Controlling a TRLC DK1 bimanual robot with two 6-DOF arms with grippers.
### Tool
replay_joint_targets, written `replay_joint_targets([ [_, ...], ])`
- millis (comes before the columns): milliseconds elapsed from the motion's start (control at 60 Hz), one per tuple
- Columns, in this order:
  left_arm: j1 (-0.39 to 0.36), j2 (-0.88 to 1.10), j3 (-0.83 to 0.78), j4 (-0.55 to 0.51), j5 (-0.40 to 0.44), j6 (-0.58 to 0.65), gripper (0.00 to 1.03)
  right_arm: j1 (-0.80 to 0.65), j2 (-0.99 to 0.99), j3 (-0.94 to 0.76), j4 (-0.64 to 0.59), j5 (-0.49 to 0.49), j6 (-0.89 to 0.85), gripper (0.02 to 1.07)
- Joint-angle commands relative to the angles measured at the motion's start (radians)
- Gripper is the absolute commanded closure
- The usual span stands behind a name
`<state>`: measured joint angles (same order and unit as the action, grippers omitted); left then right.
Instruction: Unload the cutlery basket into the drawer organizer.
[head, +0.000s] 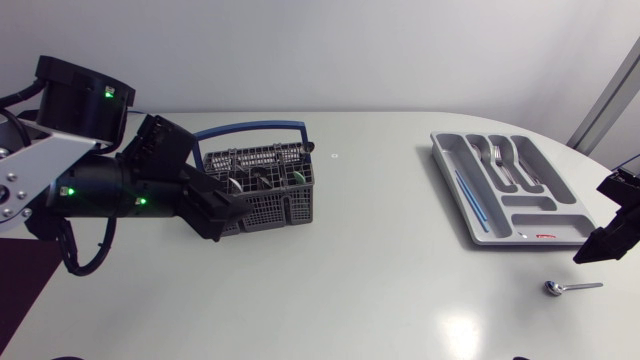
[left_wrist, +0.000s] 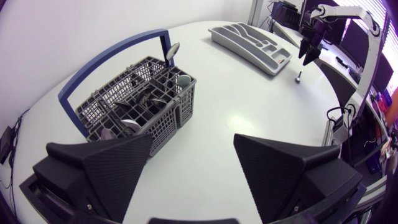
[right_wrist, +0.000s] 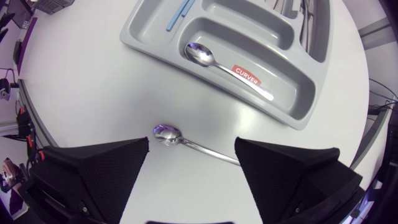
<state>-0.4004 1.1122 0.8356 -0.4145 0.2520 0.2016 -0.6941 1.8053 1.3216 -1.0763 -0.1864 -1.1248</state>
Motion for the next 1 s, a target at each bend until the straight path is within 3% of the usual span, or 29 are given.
replay_joint_targets([
  [0, -0.015, -0.015, -0.023, -0.009, -0.008, -0.024, 0.12, -0.012, 0.005, -0.016, -0.002, 0.004, -0.069, 0.07],
  [83, -0.026, -0.018, -0.024, -0.009, -0.019, -0.028, 0.12, -0.028, 0.017, -0.004, -0.005, -0.005, -0.127, 0.07],
  [150, -0.035, -0.020, -0.024, -0.009, -0.030, -0.031, 0.12, -0.073, 0.016, 0.007, -0.043, -0.079, -0.331, 0.07],
  [267, -0.043, -0.020, -0.024, -0.009, -0.034, -0.036, 0.12, -0.094, 0.029, 0.016, -0.057, -0.076, -0.371, 0.08],
  [383, -0.063, -0.020, -0.024, -0.007, -0.054, -0.044, 0.12, -0.107, -0.001, -0.032, 0.007, -0.068, -0.498, 0.07],
  [600, -0.084, -0.020, -0.026, -0.007, -0.071, -0.057, 0.12, -0.107, 0.014, -0.021, 0.049, -0.050, -0.595, 0.07],
  [767, -0.092, -0.025, -0.030, -0.007, -0.086, -0.060, 0.12, -0.076, -0.009, -0.102, 0.154, 0.008, -0.702, 0.07],
  [983, -0.095, -0.026, -0.044, -0.004, -0.088, -0.067, 0.12, -0.024, -0.004, -0.119, 0.151, 0.042, -0.727, 0.07],
])
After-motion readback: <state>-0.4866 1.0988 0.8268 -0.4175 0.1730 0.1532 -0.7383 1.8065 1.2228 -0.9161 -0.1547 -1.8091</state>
